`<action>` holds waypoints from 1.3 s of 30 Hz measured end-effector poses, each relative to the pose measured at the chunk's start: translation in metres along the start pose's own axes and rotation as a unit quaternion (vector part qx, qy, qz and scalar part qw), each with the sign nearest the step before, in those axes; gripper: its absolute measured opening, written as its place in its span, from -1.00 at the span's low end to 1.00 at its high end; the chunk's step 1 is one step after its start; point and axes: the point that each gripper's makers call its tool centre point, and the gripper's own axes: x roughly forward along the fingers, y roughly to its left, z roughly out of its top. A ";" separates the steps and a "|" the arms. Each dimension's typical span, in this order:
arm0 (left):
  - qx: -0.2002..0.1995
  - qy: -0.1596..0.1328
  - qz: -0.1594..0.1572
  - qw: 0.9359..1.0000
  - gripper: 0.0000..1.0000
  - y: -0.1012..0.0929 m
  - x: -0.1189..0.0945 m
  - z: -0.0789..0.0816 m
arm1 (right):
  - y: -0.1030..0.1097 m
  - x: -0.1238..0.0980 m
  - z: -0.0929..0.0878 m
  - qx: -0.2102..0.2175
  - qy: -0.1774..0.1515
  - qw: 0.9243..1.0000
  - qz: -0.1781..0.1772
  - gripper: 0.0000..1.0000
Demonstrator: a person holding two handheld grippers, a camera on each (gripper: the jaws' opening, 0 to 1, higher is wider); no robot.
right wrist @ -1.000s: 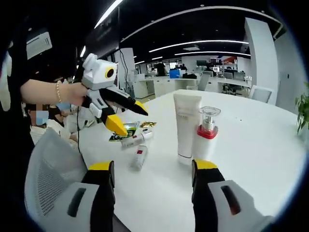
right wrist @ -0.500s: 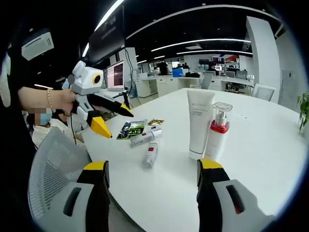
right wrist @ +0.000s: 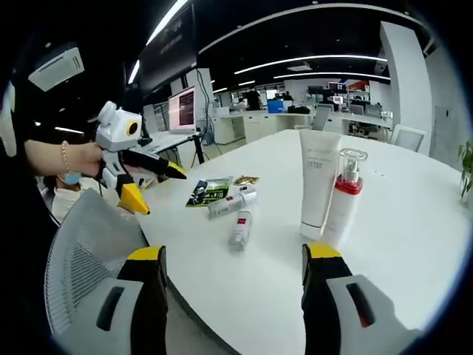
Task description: Arrange the skincare products in the storage area until every visible bottle or jar stands upright without overlapping.
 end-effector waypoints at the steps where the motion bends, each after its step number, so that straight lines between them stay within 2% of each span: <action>1: -0.001 0.002 0.002 1.000 0.77 0.000 -0.003 -0.004 | 0.000 0.000 0.001 0.001 -0.001 1.000 -0.001 0.48; 8: -0.020 0.001 0.019 1.000 0.91 0.004 -0.014 -0.023 | -0.001 -0.002 0.003 0.008 -0.006 1.000 -0.010 0.48; 17: -0.037 0.004 0.033 0.999 0.96 0.010 -0.020 -0.041 | -0.001 -0.001 0.000 0.007 0.002 1.000 -0.012 0.47; 24: -0.039 -0.004 0.035 0.999 0.93 0.011 -0.023 -0.037 | -0.001 0.000 -0.002 0.010 0.006 1.000 -0.010 0.45; 27: -0.040 0.001 0.037 0.999 0.91 0.012 -0.022 -0.040 | -0.002 0.003 -0.003 0.011 0.008 1.000 -0.008 0.45; 34: -0.044 -0.001 0.040 0.998 0.90 0.015 -0.022 -0.040 | 0.001 0.019 0.000 0.008 0.019 1.000 0.007 0.42; 39: -0.048 -0.005 0.040 0.998 0.88 0.015 -0.022 -0.040 | 0.001 0.035 0.002 -0.007 0.028 1.000 0.010 0.31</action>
